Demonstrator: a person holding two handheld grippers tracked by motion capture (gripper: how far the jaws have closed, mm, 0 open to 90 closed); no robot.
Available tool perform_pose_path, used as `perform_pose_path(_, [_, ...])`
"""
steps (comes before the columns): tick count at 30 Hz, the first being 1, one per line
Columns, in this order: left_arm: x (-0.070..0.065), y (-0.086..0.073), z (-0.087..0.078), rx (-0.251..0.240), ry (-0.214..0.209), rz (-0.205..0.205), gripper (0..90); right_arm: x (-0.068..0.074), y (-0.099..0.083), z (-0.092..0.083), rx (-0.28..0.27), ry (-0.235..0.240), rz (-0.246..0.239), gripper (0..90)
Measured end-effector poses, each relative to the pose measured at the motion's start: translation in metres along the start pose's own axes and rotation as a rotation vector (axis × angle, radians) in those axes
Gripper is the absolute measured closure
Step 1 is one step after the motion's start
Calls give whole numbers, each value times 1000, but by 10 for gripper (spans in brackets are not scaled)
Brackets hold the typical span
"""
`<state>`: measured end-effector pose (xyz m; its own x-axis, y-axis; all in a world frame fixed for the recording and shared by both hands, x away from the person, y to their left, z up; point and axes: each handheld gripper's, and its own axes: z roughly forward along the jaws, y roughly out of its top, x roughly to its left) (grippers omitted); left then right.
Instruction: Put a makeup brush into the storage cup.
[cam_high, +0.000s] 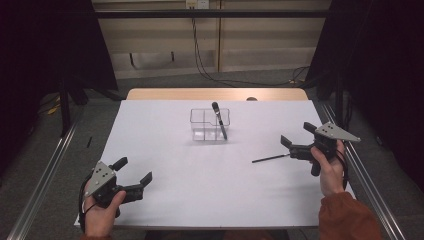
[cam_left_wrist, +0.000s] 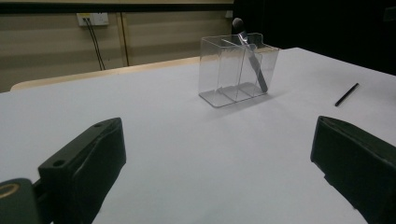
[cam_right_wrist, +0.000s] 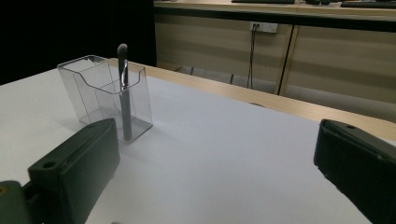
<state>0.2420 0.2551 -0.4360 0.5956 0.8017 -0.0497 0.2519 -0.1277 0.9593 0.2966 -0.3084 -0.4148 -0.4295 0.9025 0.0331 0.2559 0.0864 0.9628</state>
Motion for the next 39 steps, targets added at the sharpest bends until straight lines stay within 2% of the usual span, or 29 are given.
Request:
perform_pose_path(7, [3, -1, 0, -1, 10, -7, 34, -5, 2, 10, 4, -5, 25, 0])
perform_pose_path(24, [5, -1, 0, 2, 13, -4, 34, -13, 10, 30, 69, -13, 5, 0])
perform_pose_path(36, [5, -1, 0, 5, 12, -3, 34, -18, 18, 34, 183, -5, -11, 3])
perform_pose_path(39, [5, -1, 0, 5, 13, -1, 34, -21, 18, 35, 247, 33, -1, 7])
